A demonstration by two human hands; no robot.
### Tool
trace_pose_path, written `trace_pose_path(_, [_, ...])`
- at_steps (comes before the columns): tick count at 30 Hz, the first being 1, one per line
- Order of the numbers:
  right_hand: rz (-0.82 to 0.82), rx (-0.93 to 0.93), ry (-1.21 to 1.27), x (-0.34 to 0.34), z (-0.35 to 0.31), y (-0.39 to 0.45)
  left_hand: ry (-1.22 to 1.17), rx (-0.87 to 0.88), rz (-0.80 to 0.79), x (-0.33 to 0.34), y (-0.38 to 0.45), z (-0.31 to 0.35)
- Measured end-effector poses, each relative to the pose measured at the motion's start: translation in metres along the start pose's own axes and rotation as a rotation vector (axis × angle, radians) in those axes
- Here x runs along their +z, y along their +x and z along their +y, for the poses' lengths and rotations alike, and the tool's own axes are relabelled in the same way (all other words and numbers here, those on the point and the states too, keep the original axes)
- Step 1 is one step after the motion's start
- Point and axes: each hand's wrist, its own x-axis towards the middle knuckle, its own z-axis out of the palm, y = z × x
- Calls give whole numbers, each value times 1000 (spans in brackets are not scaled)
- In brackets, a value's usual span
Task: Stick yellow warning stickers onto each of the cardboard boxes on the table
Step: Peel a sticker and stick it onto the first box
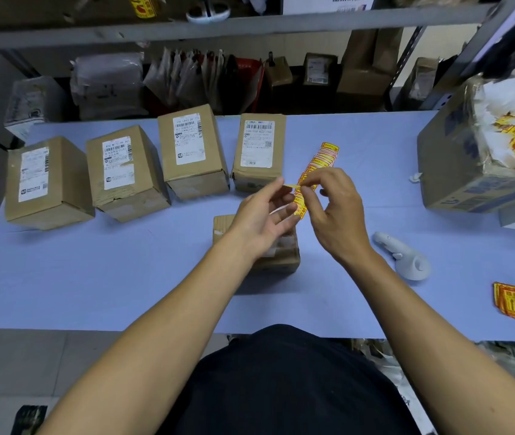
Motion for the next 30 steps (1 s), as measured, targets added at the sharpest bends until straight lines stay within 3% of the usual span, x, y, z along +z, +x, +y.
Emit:
trace_pose_path(4, [-85,-79,-63,3,0,-3,204,143,25,-8,-1,12])
trace_pose_path(7, [-179,-9,-60,2,2,-5,391,234,75,-19,0,20])
trace_pose_path(9, [-214,231,128,0,2,-3,459,244,50,-28,0,25])
trace_pose_path(12, [-297,751,649,-5,-5,8,652,215,-73,-39,-3,29])
trace_pose_path(13, [-343,808,694,-5,-7,10,699,203,-107,-42,-4,30])
trace_pose_path(20, [-336,726,557,1,-9,10,751,206,-125,-45,-3,32])
trace_pose_path(24, [-332,630,418,6,-5,3,758,204,-15,-45,-1,23])
trace_pose_path(30, [-311,706,442,11,8,-20,725,144,123,-48,-1,-9])
